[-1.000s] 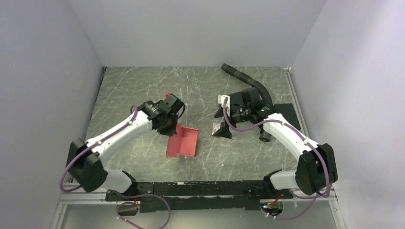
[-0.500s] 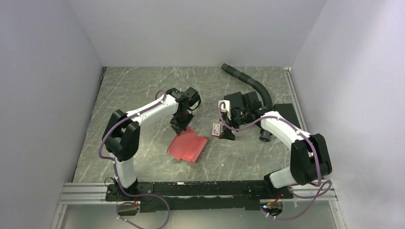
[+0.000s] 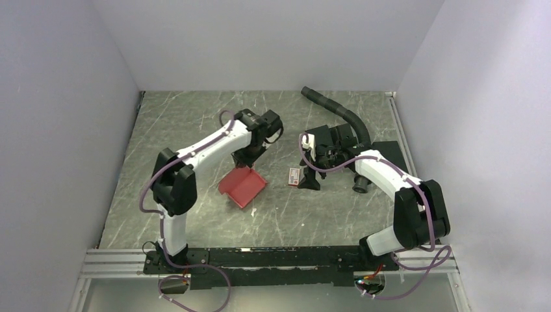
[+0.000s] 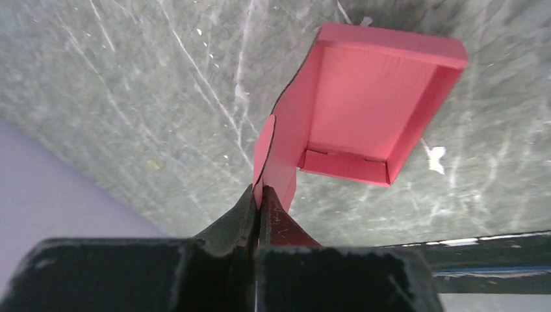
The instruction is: Fold the paper box
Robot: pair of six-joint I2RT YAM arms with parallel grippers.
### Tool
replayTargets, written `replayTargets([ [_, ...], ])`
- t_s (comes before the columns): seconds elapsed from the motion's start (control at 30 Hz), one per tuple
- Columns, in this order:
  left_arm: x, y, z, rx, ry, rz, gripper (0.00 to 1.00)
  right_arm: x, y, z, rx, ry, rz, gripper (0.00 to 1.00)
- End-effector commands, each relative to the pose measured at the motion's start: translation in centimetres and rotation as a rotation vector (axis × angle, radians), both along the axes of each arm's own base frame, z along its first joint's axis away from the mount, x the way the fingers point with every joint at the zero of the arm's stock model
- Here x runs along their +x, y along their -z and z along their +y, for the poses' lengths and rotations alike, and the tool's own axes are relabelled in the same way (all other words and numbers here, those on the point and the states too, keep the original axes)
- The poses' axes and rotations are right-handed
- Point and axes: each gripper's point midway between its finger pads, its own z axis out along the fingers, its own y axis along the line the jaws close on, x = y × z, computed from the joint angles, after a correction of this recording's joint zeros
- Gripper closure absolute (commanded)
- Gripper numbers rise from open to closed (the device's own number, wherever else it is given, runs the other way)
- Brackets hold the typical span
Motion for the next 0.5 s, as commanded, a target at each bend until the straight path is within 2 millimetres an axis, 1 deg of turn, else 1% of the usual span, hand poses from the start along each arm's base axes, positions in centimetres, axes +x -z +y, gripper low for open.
replayTargets([
  [0.0, 0.2, 0.4, 0.9, 0.261, 0.193, 0.005, 0.94, 0.9, -1.6, 0.7, 0.052, -0.009, -0.016, 0.0],
  [0.1, 0.6, 1.5, 0.7, 0.295, 0.206, 0.019, 0.93, 0.9, -1.7, 0.6, 0.055, -0.006, -0.011, 0.0],
  [0.13, 0.8, 1.5, 0.6, 0.292, 0.202, 0.012, 0.91, 0.9, -1.7, 0.6, 0.057, -0.005, -0.011, 0.0],
  [0.2, 1.2, 1.2, 0.2, 0.27, 0.191, -0.023, 0.82, 0.9, -1.8, 0.5, 0.059, -0.002, -0.01, 0.0],
  [0.3, 1.6, 0.2, -0.4, 0.218, 0.18, -0.064, 0.73, 0.9, -1.6, 0.5, 0.06, 0.003, -0.001, 0.0],
  [0.47, 1.5, -1.1, -1.0, 0.161, 0.163, -0.092, 0.67, 1.0, -1.6, 0.5, 0.061, 0.009, 0.014, 0.0],
])
